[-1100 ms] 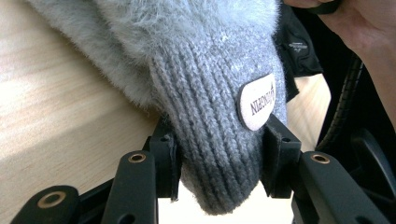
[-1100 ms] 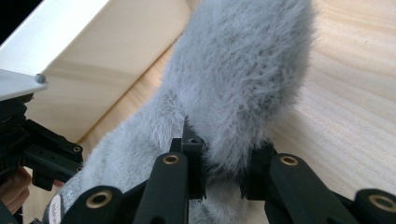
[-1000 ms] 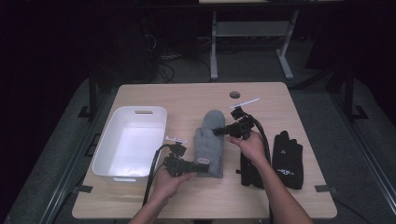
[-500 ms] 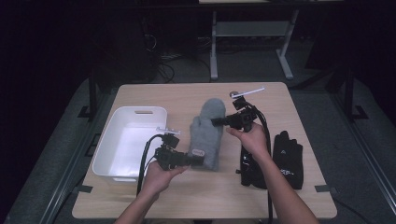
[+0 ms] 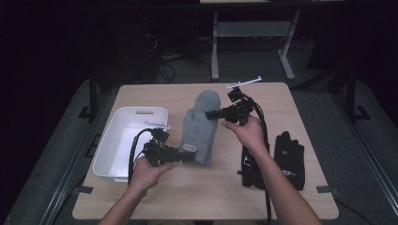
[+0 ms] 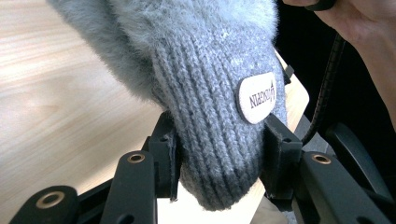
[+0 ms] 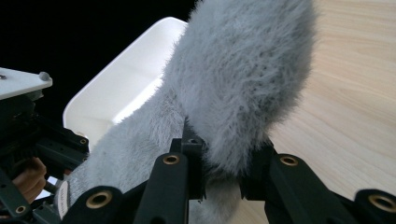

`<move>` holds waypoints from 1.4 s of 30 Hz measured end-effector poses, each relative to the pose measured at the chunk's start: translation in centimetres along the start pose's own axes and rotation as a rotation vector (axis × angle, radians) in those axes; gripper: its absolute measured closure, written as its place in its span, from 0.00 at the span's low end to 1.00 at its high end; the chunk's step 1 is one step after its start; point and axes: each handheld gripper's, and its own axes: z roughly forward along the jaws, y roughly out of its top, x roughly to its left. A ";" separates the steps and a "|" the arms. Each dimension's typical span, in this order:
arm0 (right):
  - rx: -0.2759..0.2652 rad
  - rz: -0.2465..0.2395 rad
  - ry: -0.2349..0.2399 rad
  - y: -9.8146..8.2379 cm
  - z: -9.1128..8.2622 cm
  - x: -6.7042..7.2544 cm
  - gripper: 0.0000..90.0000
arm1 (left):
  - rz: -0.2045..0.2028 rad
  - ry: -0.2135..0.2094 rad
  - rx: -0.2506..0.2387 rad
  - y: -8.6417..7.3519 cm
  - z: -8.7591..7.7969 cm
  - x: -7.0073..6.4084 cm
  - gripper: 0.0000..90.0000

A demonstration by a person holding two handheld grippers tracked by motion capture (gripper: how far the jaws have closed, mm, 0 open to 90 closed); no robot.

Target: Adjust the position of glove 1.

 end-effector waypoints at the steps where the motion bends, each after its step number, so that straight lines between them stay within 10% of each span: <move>1: -0.002 -0.002 0.001 0.2 0.0 0.2 0.84 | 0.002 -0.001 -0.002 0.1 -0.3 0.0 0.62; 42: -0.008 -0.068 0.038 6.6 4.5 6.8 0.84 | -0.010 0.065 -0.057 0.2 -9.1 2.6 0.61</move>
